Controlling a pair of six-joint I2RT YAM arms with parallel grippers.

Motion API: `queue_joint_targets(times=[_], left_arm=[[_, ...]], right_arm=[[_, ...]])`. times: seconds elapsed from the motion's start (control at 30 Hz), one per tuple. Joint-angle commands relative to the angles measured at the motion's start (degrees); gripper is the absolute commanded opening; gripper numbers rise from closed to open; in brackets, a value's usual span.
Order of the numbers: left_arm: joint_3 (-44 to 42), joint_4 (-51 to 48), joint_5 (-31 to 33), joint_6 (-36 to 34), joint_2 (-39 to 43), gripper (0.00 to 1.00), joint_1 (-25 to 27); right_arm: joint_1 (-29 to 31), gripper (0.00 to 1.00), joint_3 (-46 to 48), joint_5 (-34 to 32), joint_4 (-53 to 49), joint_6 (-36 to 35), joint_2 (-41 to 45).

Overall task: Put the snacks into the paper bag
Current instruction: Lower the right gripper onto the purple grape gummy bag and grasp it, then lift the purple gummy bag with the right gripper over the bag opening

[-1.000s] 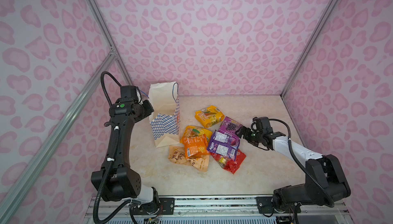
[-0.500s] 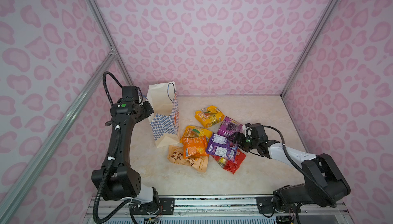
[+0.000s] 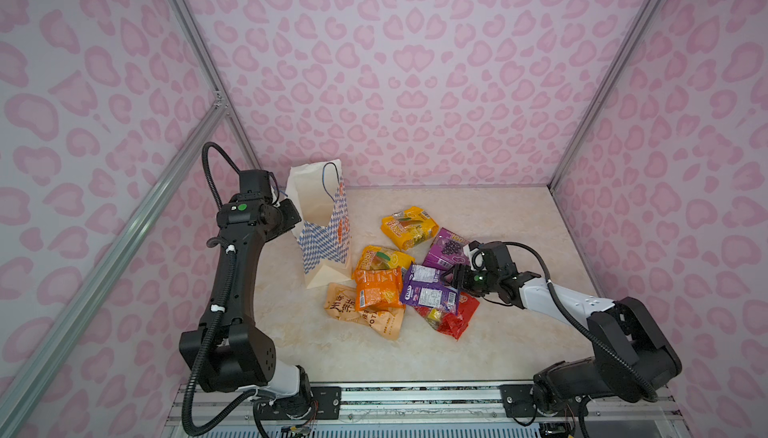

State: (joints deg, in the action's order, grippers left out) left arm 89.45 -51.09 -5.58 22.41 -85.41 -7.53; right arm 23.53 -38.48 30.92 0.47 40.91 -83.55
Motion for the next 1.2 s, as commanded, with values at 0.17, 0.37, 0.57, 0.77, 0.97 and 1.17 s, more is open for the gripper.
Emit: queue_joint_targets(times=[0.17,0.37,0.57,0.77,0.97,1.17], left_arm=[[0.6,-1.5,-1.6,-1.2,1.2,0.04,0.0],[0.9,-0.7,-6.7,-1.0,1.7,0.05,0.0],[-0.8,0.5,-10.5,-0.7,1.8,0.04,0.3],[-0.6,2.2,-13.3,0.6,2.5,0.04,3.5],[-0.6,3.2,-14.9,2.1,3.7,0.04,5.5],[-0.7,5.1,-16.8,4.1,4.9,0.04,6.1]], right_arm=[[1.2,0.09,-3.4,0.8,-1.5,-1.8,5.0],[1.8,0.00,-10.9,1.1,-2.1,-2.3,11.4],[3.6,0.00,-20.8,1.5,-0.5,-1.1,11.9],[5.7,0.00,-29.3,-1.0,10.5,3.9,10.1],[10.1,0.00,-38.8,-4.6,14.9,4.3,5.4],[15.5,0.00,-46.1,-11.0,15.8,0.8,-0.9]])
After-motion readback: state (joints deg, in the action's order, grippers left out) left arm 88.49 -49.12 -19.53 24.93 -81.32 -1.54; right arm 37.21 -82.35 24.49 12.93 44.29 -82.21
